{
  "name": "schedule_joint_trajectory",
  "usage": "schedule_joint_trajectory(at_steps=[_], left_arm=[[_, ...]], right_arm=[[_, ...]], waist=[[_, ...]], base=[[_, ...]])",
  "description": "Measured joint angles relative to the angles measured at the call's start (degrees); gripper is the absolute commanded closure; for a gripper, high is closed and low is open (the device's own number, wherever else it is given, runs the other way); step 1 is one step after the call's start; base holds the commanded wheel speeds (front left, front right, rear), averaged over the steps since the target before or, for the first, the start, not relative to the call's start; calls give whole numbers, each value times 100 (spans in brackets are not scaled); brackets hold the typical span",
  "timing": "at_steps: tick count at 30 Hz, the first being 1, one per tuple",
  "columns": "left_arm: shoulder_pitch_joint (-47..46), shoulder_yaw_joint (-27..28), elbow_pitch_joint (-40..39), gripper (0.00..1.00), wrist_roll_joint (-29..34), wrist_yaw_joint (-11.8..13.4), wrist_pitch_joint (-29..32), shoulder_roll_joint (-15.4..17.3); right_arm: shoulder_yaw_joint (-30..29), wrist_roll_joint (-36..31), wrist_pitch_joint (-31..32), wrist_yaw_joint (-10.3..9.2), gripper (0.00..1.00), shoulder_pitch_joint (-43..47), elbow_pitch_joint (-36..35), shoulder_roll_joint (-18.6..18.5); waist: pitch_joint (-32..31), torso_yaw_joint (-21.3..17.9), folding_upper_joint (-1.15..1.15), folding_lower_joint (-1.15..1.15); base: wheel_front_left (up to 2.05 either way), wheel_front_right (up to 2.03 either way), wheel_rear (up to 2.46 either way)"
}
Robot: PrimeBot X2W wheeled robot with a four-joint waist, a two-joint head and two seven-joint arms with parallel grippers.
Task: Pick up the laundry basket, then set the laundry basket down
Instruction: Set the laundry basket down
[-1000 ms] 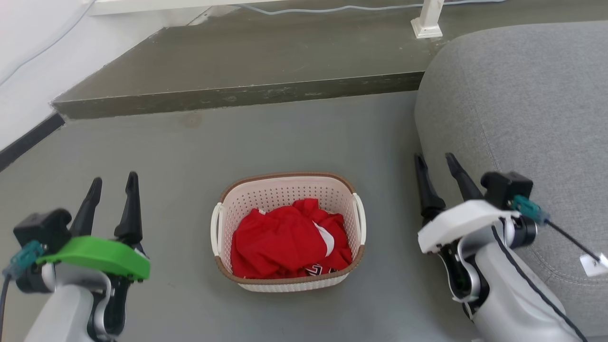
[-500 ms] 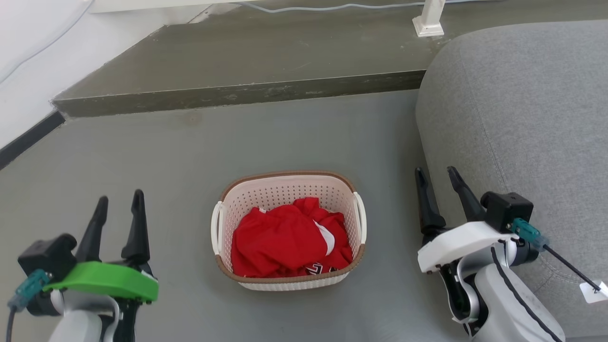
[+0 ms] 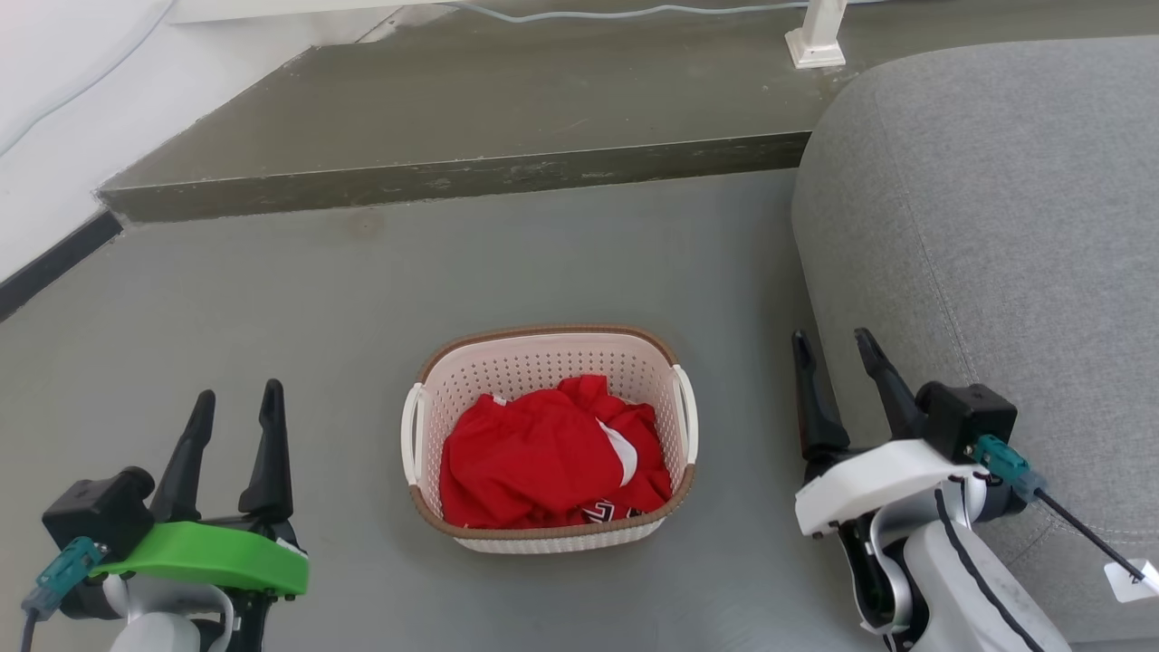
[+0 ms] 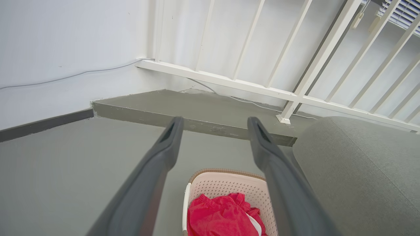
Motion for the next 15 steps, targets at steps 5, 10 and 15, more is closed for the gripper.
schedule_joint_trajectory(at_steps=[5,10,15], left_arm=[[19,90,-11,0,68,-71,0,-16],[76,135,-12,0,98,-122,0,-111],[117,198,-13,0,237,-149,0,-183]], right_arm=[[-20,-53,0,0,0,92,-41,25],[-54,-94,0,0,0,101,-65,36],[-93,-110,0,1,0,147,-83,44]], waist=[[3,-7,0,0],[0,-22,0,0],[-1,-28,0,0]], base=[[0,0,0],[0,0,0],[0,0,0]])
